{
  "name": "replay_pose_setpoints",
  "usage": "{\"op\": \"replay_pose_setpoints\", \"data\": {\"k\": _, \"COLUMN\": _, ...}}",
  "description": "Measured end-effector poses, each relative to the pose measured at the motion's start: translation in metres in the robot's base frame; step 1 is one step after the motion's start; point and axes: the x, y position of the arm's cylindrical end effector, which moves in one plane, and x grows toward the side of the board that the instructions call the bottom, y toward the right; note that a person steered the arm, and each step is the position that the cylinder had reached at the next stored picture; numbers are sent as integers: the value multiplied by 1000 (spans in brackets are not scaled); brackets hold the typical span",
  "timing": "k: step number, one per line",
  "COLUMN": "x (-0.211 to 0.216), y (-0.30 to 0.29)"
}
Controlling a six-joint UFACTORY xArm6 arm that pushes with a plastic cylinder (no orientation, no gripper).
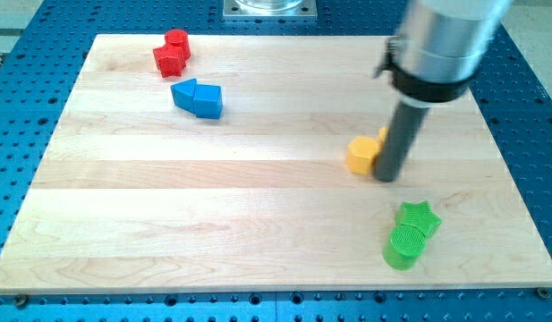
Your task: Separate the yellow blocks from the green blocks
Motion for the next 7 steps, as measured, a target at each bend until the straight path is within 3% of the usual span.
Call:
{"op": "replay_pose_setpoints", "data": {"k": 1, "x": 0, "y": -5}}
{"op": "replay_pose_setpoints", "data": {"k": 2, "x": 20, "y": 71}}
{"op": "replay_pose_setpoints", "data": {"k": 3, "x": -22, "y": 101}}
{"op": "replay_pose_setpoints", "data": {"k": 4, "x": -35, "y": 69}}
{"op": "replay_pose_setpoints", "data": {"k": 7, "x": -48, "y": 69}}
